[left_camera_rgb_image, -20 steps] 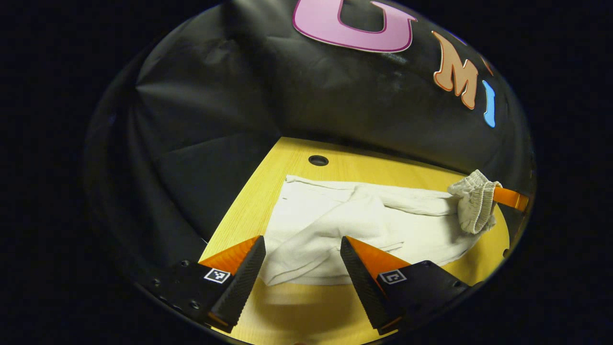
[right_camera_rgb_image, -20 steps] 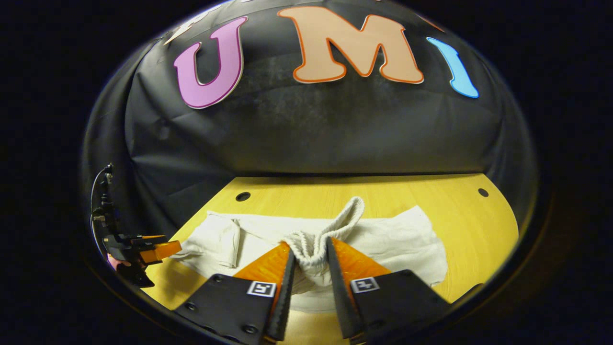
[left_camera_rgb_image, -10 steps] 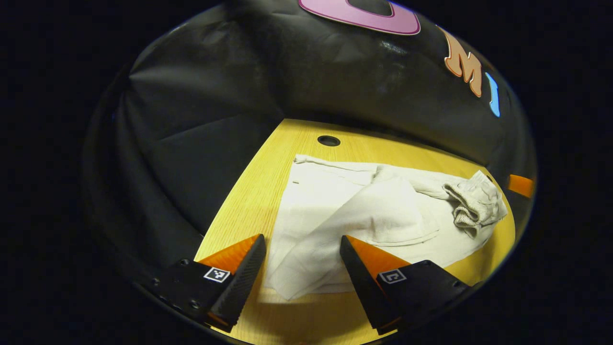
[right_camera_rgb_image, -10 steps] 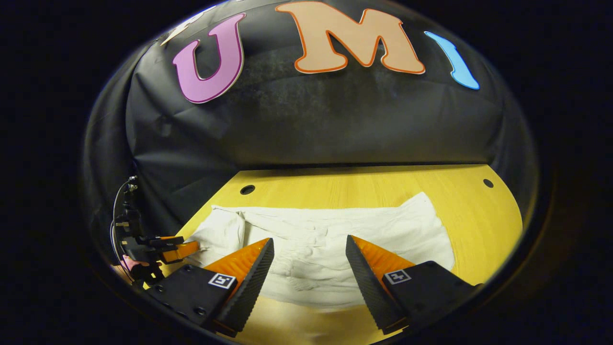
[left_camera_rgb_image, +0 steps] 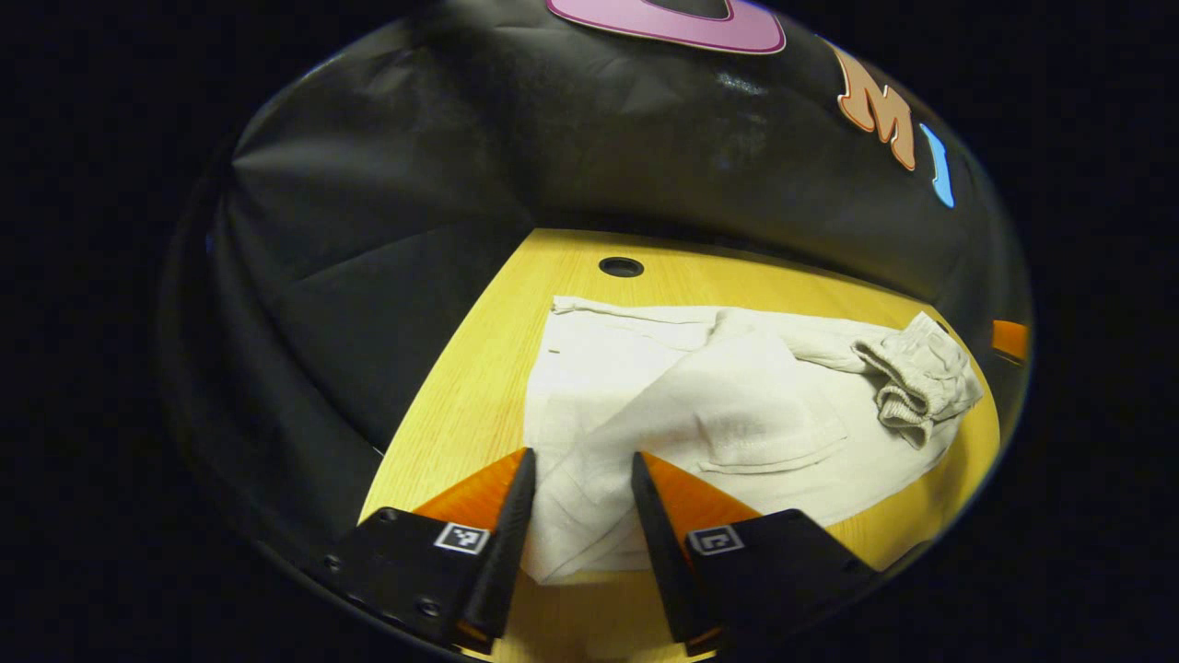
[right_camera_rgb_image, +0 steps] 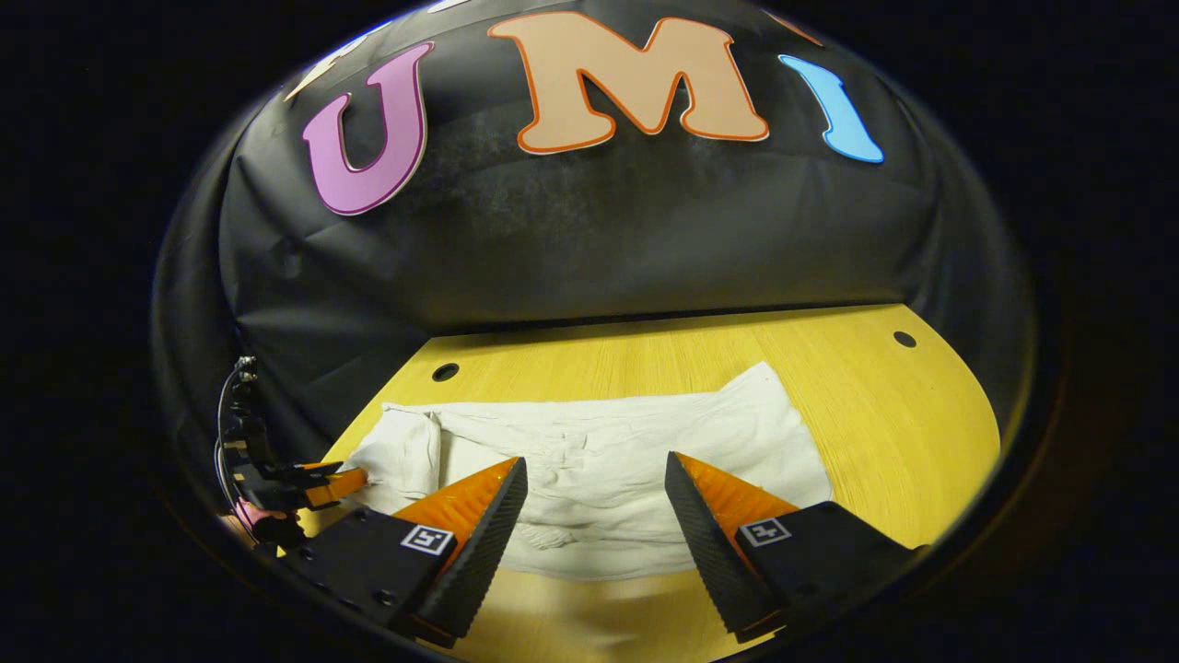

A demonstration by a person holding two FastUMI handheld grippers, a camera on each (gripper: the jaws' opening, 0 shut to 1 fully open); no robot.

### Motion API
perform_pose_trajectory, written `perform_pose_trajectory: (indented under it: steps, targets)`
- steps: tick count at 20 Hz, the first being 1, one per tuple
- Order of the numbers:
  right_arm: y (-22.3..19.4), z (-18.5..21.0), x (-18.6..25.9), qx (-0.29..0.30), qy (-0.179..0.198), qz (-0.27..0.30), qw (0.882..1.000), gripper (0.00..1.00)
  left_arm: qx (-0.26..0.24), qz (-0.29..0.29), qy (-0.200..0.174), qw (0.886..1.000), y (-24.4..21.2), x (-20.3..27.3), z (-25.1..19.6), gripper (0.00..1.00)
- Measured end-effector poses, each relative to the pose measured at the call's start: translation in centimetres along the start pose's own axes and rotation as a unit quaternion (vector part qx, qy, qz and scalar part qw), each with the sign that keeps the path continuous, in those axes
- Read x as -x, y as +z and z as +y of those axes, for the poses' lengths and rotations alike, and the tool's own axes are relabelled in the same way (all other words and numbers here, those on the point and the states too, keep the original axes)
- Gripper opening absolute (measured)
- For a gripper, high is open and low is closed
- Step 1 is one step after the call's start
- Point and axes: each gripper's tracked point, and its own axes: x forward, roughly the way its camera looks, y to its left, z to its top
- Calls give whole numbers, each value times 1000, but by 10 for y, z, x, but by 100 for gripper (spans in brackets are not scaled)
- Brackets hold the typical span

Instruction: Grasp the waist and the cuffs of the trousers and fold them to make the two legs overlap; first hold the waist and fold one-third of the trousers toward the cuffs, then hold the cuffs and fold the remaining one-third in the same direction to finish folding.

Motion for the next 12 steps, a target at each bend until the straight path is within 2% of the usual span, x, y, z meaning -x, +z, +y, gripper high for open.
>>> perform_pose_trajectory:
  steps: [1,2,3,4,7,12]
  targets:
    - [0,-2,2,2,-3,0,1000,97,-1,3,-10,1000,-1,-1,-5,48]
    - [-1,-4,4,5,-5,0,1000,97,2,2,-18,1000,0,-1,-11,38]
    - [0,-7,7,6,-8,1,1000,97,3,3,-14,1000,2,-1,-11,17]
    - [-1,-9,10,7,-11,1,1000,96,2,4,-11,1000,0,-2,-11,10]
    - [2,-18,21,8,-21,-7,1000,96,14,6,6,1000,2,-1,-13,4]
    - [7,-44,44,6,-38,-14,999,96,45,-22,-7,999,31,18,-40,1]
